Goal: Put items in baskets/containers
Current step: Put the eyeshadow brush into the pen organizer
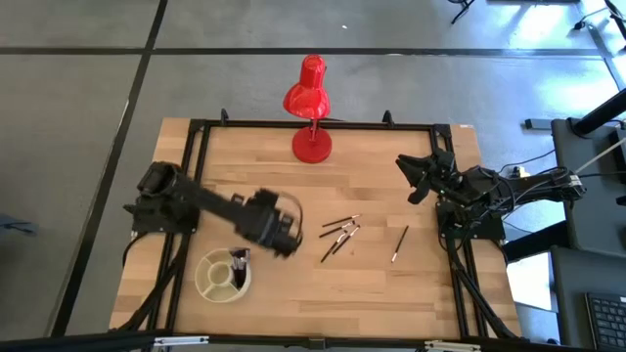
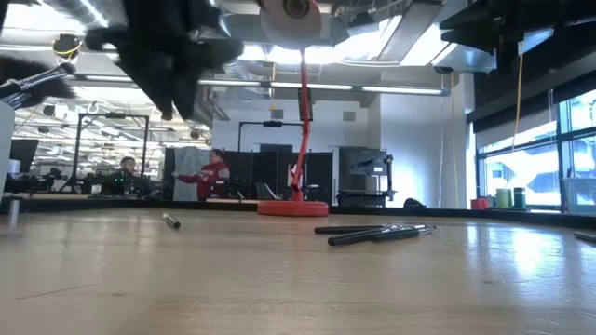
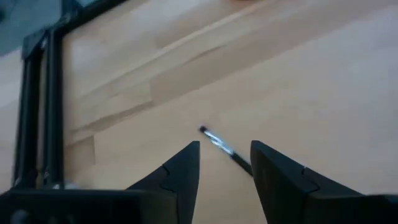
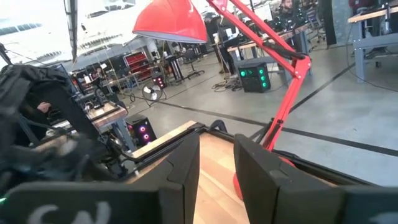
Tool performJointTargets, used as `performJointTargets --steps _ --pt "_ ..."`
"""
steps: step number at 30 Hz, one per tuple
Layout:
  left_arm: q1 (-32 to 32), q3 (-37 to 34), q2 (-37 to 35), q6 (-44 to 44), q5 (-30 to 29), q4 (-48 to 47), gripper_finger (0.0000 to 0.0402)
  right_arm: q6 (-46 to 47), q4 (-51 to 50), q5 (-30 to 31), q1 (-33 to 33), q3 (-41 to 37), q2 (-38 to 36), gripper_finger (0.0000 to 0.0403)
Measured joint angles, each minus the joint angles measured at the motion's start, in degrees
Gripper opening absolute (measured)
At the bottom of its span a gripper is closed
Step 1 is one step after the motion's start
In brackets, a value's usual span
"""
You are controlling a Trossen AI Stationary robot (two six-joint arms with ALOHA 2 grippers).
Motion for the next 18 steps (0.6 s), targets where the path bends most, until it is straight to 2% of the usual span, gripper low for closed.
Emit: performJointTargets --steps 5,10,13,18 --pt "8.36 -4.27 0.21 1.14 2.35 5.13 0.0168 0.18 -0.92 0.05 -0.02 0.00 0.00 0.0100" --pt "12.94 -11.12 0.24 1.64 9.94 15.83 0.0207 3.12 -5.15 -0.02 -0.02 0.00 0.00 0.0100" --pt "14.55 -12.84 0.24 -0.94 13.34 17.23 0.0232 3.28 -5.46 0.00 -0.06 0.00 0.00 0.0100" --pt "16.17 -13.45 0.21 -5.85 11.30 18.19 0.0252 3.25 -5.25 -1.57 -0.06 0.00 -0.07 0.0100"
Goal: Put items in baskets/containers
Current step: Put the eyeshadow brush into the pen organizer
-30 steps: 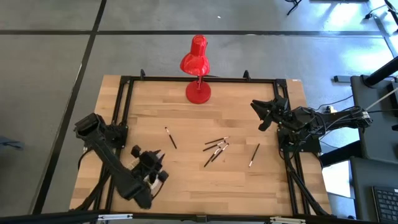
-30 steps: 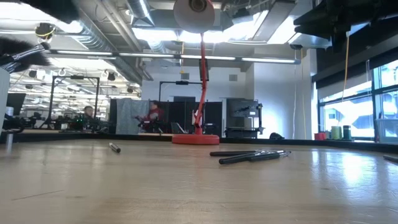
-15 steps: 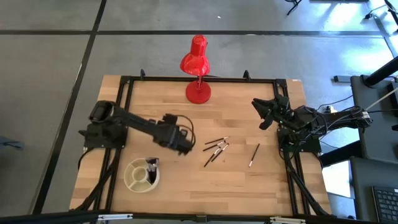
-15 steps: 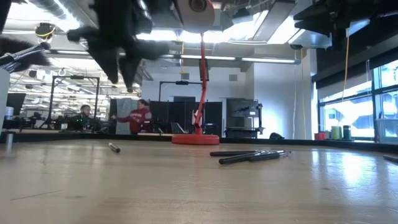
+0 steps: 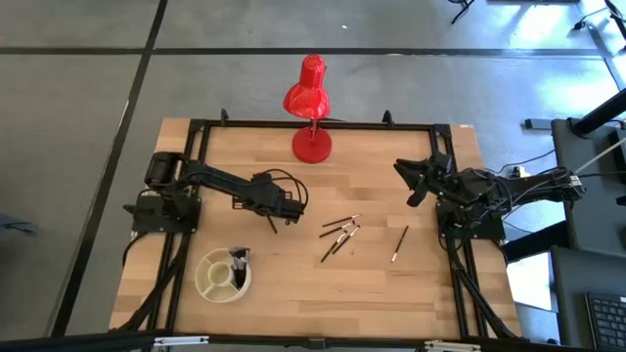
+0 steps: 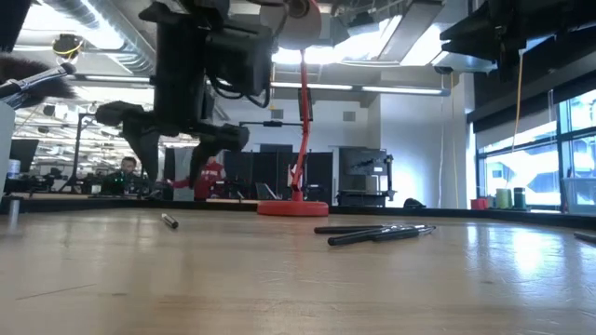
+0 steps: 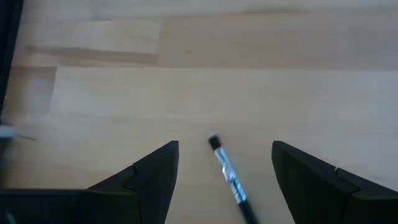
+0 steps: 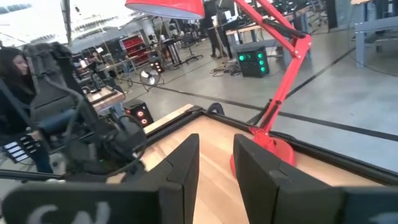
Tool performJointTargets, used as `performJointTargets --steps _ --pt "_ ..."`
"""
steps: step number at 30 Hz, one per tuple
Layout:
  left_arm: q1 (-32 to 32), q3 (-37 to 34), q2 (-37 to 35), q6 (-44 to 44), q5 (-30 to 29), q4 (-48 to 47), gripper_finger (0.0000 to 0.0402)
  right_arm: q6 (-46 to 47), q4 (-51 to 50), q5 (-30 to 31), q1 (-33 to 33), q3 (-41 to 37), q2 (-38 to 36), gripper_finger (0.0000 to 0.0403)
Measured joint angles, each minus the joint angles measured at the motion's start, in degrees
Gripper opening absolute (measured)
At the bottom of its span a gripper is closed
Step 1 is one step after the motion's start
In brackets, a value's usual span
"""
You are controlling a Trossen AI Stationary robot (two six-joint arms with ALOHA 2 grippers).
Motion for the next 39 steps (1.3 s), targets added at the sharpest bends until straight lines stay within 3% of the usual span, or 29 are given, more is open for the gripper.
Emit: performJointTargets --steps 10,17,30,36,39 --pt "0.95 -7.67 1.03 -3.83 3.76 8.06 0.0214 -1.78 2.44 -0.02 0.00 0.00 0.00 0.0100" --pt "1.30 -10.66 0.73 -5.30 1.37 12.44 0.0171 -3.10 3.56 0.06 0.00 0.00 0.00 0.0100" --pt "0.77 -11.53 0.72 -1.23 1.07 15.83 0.0030 -4.07 4.22 0.08 0.00 0.00 0.00 0.0100" --pt "0.74 -10.23 -1.08 4.03 0.78 12.00 0.0009 -4.34 4.21 0.08 0.00 0.00 0.00 0.0100" --pt "-1.20 -5.12 -4.82 4.56 -5.24 3.20 0.0010 -4.53 4.21 0.13 0.00 0.00 0.00 0.0100"
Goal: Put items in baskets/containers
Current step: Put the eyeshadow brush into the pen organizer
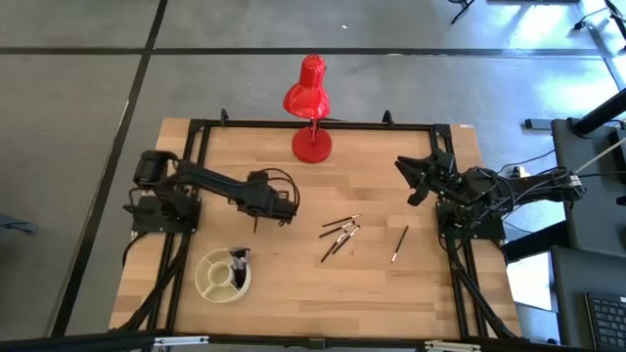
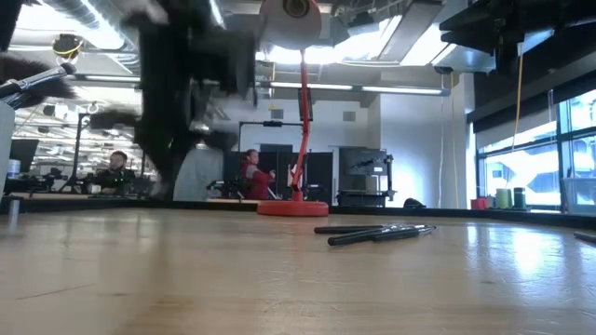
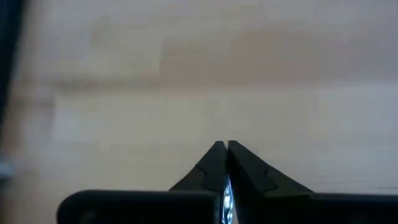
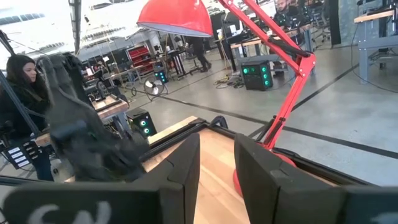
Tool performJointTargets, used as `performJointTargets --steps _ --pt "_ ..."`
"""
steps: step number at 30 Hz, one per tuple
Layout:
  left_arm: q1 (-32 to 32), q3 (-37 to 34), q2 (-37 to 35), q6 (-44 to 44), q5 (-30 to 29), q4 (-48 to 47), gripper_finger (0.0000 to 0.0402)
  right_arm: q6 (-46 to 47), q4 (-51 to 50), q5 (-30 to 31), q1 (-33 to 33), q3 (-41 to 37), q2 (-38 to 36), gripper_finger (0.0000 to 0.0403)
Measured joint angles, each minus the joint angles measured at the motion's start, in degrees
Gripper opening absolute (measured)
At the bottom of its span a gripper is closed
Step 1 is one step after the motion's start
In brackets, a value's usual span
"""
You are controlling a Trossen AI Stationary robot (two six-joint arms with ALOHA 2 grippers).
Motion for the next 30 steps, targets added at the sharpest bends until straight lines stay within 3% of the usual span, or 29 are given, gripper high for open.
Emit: performJointTargets --steps 5,10,15,20,24,30 --pt "-8.82 9.98 -4.52 -3.91 -14.45 -15.41 0.0004 -0.17 0.24 -0.02 0.00 0.00 0.00 0.0100" --pt "-20.71 14.61 -5.48 -5.78 -24.35 -20.96 0.0004 0.07 0.00 -0.03 0.00 0.00 -0.01 0.0100" --pt "-31.27 14.73 -5.48 -8.60 -27.91 -21.04 0.0005 0.71 -0.03 -0.61 0.00 0.00 -0.01 0.0100" --pt "-39.32 14.73 -5.48 -14.37 -35.41 -21.09 0.0006 1.09 -0.04 -0.63 0.00 0.00 -0.01 0.0100" --pt "-43.01 14.74 -5.48 -15.60 -38.87 -21.09 0.0004 1.37 -0.04 -0.63 0.00 0.00 0.00 0.0100" --pt "-45.54 14.82 -2.00 -15.95 -38.18 -20.82 0.0004 1.42 -0.04 -0.63 0.00 0.00 0.00 0.0100"
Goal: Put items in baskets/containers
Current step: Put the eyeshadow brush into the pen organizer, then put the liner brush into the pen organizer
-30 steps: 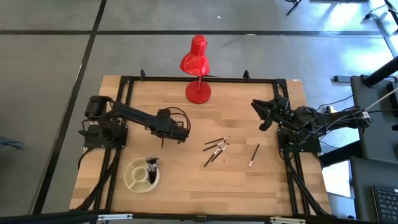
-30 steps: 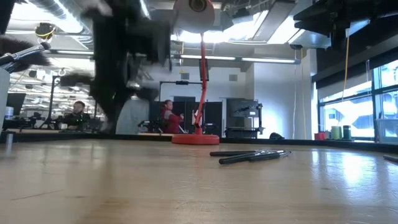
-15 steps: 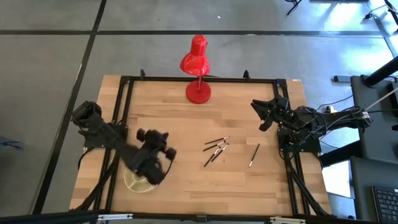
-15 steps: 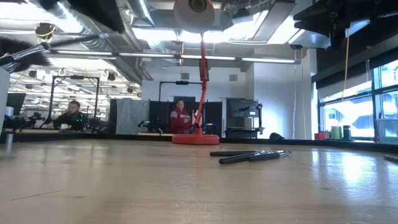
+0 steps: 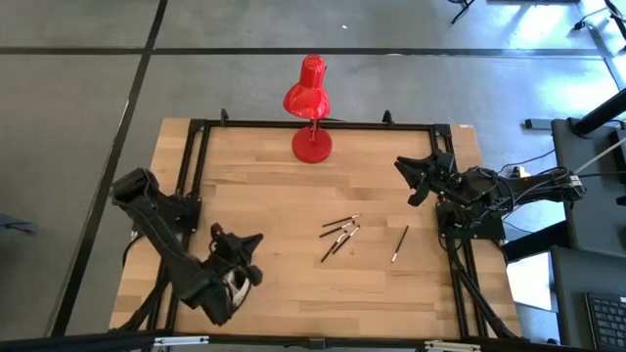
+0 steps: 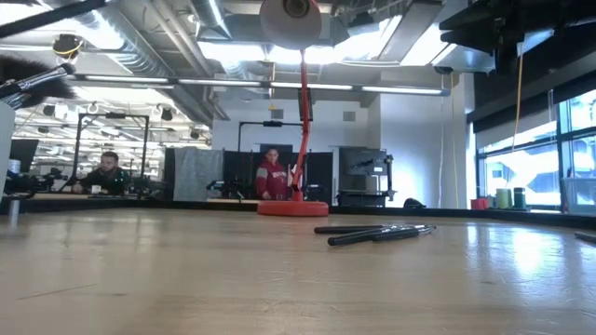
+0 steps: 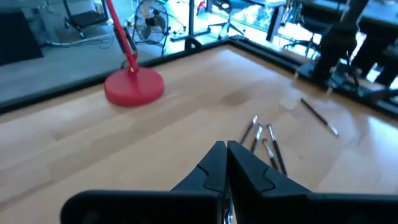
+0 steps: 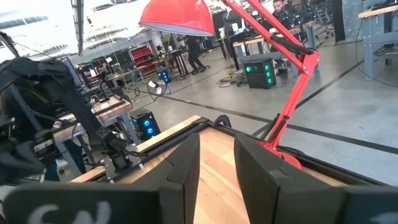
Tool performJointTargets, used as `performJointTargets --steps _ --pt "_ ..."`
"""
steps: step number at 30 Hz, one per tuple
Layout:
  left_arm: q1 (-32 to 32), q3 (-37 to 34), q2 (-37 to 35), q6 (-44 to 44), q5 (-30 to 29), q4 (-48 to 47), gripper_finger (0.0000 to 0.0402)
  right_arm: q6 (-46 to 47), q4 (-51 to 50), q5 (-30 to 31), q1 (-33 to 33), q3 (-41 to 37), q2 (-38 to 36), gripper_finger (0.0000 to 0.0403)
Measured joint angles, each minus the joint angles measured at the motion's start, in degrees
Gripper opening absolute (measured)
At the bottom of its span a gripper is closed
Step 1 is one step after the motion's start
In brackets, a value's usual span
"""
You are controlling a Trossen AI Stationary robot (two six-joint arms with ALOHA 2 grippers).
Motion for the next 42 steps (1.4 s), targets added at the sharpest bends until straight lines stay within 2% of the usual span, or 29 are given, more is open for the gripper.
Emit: performJointTargets --steps 10,21,28,37,42 --pt "-1.21 -0.02 6.64 -10.06 10.63 -5.33 0.0007 0.02 -0.01 0.00 0.00 0.00 -0.01 0.0100" --pt "-5.15 -0.02 6.75 -12.68 11.09 -5.52 0.0013 -0.07 -0.01 -0.02 0.00 0.00 0.00 0.0100" --pt "-6.13 -0.02 6.75 -13.34 13.05 -5.41 0.0056 -0.09 -0.01 0.00 0.00 0.00 -0.02 0.0100" --pt "-0.42 2.34 6.72 -10.55 14.39 -7.62 0.0121 -0.11 0.01 0.00 0.00 0.00 0.00 0.0100" --pt "8.29 6.55 6.29 3.81 17.03 -5.57 0.0138 -0.36 1.23 -0.04 0.00 0.00 0.00 0.0100"
